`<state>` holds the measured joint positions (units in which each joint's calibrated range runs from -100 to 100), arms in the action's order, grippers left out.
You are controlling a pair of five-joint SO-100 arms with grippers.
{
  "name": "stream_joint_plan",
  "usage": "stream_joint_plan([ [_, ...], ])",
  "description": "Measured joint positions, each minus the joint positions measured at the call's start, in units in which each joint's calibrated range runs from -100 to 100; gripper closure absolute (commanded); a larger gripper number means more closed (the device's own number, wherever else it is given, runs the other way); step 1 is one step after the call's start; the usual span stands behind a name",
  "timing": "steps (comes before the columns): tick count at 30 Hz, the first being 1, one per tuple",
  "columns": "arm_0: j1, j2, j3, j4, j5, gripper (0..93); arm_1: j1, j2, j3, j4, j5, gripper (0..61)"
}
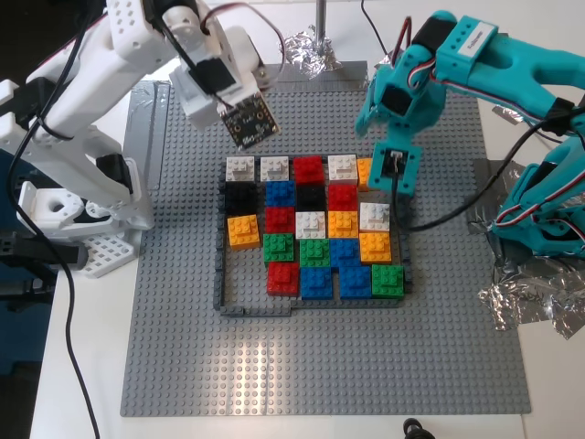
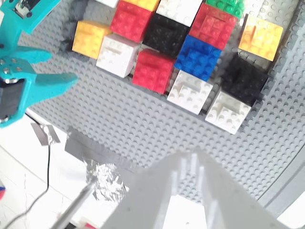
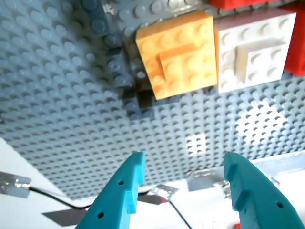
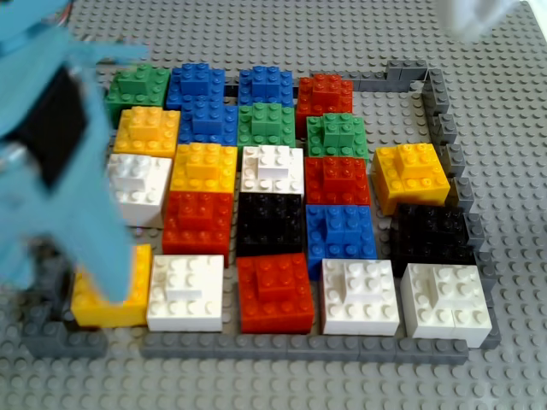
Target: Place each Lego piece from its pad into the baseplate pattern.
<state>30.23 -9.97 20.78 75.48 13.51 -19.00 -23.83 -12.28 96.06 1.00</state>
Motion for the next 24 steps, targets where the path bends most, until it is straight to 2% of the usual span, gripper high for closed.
stream_joint_plan([
  [1,0.8,0.0,-0.1,-0.1,0.0,81.3,-3.4,-0.8,0.0,-0.4,-0.1,61.2],
  [3,2.7,0.0,-0.5,0.3,0.0,85.4,-12.6,-2.4,0.2,-1.0,0.4,61.2],
  [8,6.8,0.0,-2.1,0.4,0.0,85.9,-26.5,-3.5,3.2,-3.8,-1.3,61.2],
  [9,9.2,0.0,-2.1,0.3,0.0,86.1,-32.7,-3.0,3.2,-4.3,-1.3,61.2],
  [12,10.7,0.0,-2.6,0.5,0.0,86.2,-36.3,-1.9,3.2,-5.1,-0.9,61.2],
  [15,15.1,0.0,-3.5,0.3,0.0,86.4,-46.1,1.6,3.5,-6.8,1.6,61.2],
  [20,20.4,0.0,-3.6,-0.1,0.0,86.4,-50.9,7.0,0.4,-6.6,0.9,61.2],
  [24,24.3,0.0,-3.6,0.3,-0.5,86.4,-54.9,15.8,-10.3,-1.6,-0.5,61.2],
])
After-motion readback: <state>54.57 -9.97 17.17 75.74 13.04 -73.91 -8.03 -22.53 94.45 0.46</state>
